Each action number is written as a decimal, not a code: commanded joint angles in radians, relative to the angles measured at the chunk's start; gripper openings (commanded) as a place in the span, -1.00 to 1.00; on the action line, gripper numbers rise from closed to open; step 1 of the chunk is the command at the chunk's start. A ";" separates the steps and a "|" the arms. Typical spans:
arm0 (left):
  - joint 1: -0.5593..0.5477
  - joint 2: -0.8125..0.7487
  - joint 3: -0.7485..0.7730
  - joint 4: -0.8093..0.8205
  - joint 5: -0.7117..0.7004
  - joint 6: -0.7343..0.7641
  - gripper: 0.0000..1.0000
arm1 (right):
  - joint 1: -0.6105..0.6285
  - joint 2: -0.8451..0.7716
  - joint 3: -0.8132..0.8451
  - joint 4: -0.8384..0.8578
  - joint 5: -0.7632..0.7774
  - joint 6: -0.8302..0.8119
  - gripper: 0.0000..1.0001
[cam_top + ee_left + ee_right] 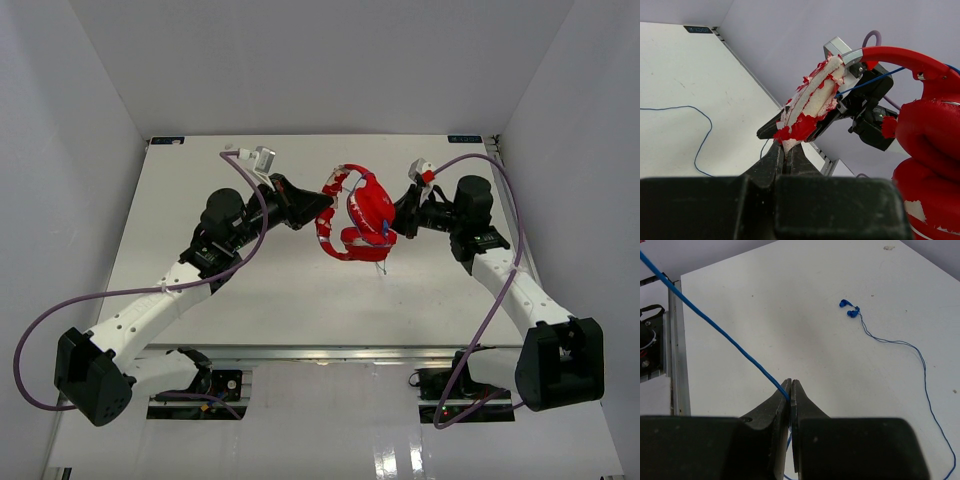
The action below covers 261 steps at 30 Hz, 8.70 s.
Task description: Wrap the headphones
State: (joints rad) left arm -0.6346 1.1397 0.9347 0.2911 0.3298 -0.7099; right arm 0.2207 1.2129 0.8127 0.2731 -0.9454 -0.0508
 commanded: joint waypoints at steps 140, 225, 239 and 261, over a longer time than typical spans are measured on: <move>-0.025 0.106 -0.075 0.096 -0.773 0.444 -1.00 | 0.525 0.055 0.573 -0.560 0.881 -0.841 -0.85; -0.025 -0.056 0.256 -0.336 -0.215 -0.062 -1.00 | 0.083 0.439 0.029 0.968 -0.193 0.484 0.71; -0.027 -0.036 0.354 -0.382 -0.245 -0.124 -1.00 | 0.160 0.496 -0.035 0.886 -0.116 0.310 0.68; -0.027 -0.123 0.381 -0.475 -0.869 -0.229 -1.00 | 0.241 0.323 -0.170 0.519 -0.136 -0.059 -0.84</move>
State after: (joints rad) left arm -0.6598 1.0564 1.3304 -0.2773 -0.3320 -0.8841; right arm 0.4503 1.6607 0.6389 0.9430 -1.0717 0.0466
